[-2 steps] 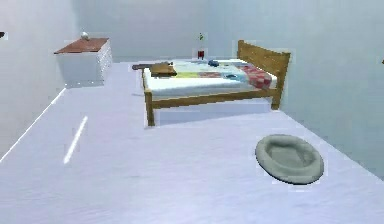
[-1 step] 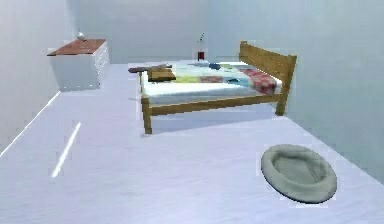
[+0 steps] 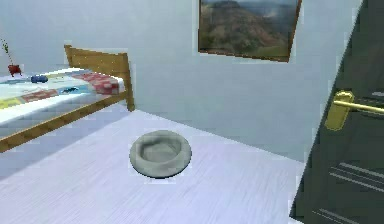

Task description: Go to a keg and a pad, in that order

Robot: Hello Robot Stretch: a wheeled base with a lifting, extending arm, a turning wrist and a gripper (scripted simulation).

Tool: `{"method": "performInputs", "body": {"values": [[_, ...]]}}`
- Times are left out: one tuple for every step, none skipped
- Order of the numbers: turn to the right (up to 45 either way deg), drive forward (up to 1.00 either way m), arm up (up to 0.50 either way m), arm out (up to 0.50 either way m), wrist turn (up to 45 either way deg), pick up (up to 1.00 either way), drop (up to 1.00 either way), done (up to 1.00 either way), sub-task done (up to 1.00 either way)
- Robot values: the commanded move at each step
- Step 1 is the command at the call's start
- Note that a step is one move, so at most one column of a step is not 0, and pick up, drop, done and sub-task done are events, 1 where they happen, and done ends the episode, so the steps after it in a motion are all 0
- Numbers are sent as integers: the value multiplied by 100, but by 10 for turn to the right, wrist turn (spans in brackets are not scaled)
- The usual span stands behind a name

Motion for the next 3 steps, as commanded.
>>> {"method": "performInputs", "body": {"values": [[300, 0, 0, 0, 0, 0, 0, 0, 0], [0, 20, 0, 0, 0, 0, 0, 0, 0], [-330, 0, 0, 0, 0, 0, 0, 0, 0]]}}
